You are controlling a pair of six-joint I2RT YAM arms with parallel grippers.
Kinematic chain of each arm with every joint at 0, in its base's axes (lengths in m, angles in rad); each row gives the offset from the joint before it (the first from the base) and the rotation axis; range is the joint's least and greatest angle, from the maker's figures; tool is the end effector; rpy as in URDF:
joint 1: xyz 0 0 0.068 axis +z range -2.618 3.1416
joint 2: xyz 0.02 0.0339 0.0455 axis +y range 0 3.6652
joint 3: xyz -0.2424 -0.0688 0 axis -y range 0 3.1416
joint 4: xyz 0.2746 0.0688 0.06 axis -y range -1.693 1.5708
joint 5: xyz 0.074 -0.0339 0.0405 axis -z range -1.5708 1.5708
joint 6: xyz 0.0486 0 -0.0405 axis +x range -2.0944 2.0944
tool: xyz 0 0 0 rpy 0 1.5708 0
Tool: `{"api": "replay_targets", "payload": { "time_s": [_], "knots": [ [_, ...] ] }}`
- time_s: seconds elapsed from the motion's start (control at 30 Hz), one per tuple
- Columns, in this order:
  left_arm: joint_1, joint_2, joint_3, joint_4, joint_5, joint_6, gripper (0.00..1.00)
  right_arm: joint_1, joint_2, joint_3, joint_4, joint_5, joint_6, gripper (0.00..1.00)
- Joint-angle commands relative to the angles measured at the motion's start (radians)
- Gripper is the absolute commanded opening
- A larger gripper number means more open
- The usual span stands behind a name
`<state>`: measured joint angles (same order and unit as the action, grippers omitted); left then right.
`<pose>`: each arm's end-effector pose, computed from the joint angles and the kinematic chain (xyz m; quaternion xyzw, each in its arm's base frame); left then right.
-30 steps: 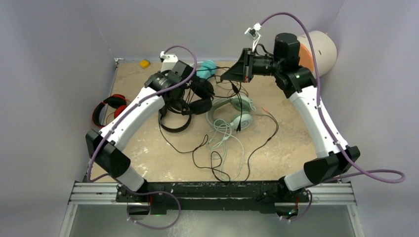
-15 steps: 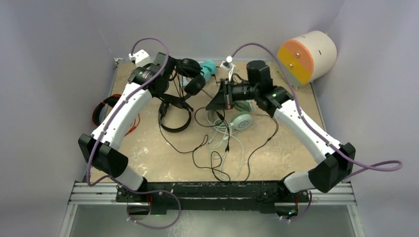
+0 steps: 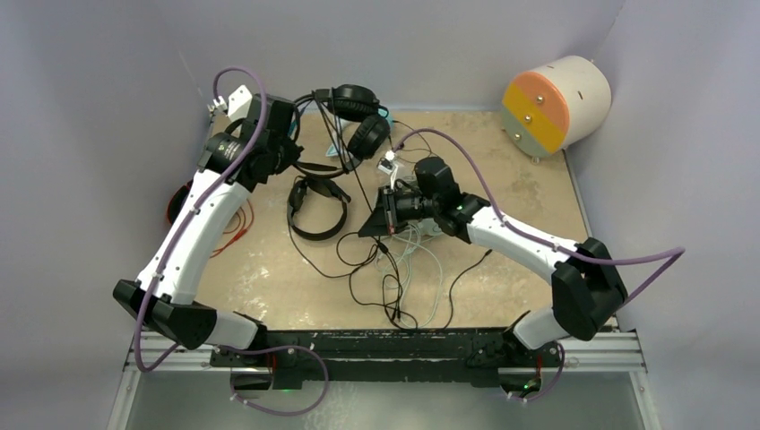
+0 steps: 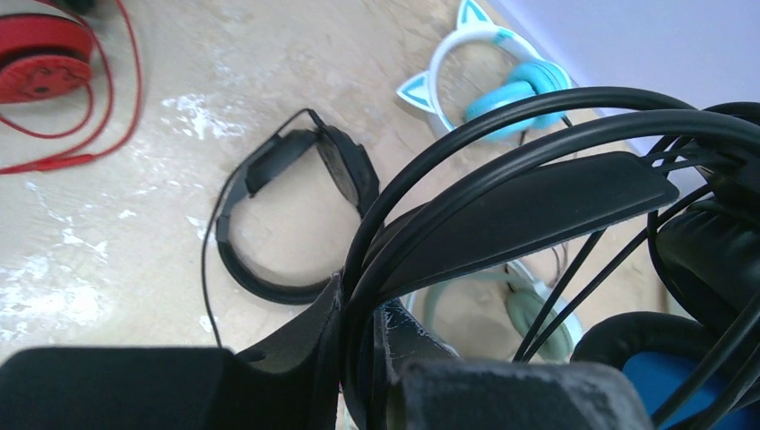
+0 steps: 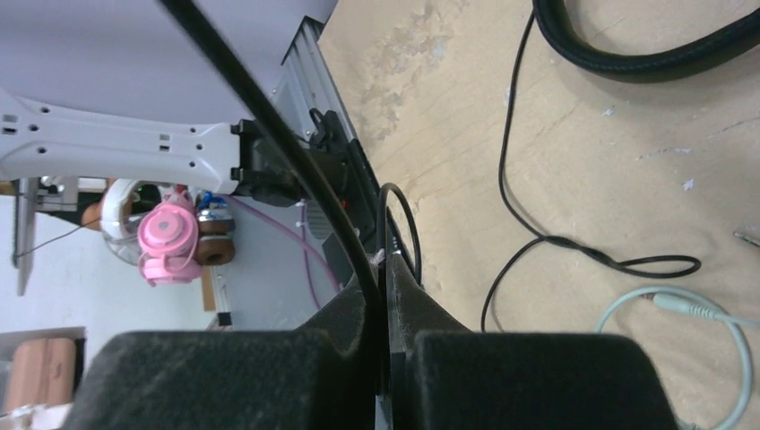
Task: Wrap the headphones
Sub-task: Wrap the headphones cable around the headphones.
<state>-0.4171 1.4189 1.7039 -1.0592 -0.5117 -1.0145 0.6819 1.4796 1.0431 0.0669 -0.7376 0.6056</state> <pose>0.2960 -0.1051 0.4065 -0.3562 0.8234 -0.0702 0.4362 0.2703 0.2615 0.2534 -0.2329 0.7612 0.5543 0.2431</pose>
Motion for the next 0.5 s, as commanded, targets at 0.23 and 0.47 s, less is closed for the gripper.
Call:
{"api": "replay_targets", "payload": {
  "time_s": [0.23,0.47],
  "knots": [
    [0.011,-0.098,0.052,0.130,0.245,-0.091,0.00,0.021,-0.039,-0.181,0.390,0.161,0.104,0.09],
    [0.011,-0.118,0.043,0.154,0.338,-0.103,0.00,0.021,-0.020,-0.211,0.402,0.163,0.048,0.41]
  ]
}}
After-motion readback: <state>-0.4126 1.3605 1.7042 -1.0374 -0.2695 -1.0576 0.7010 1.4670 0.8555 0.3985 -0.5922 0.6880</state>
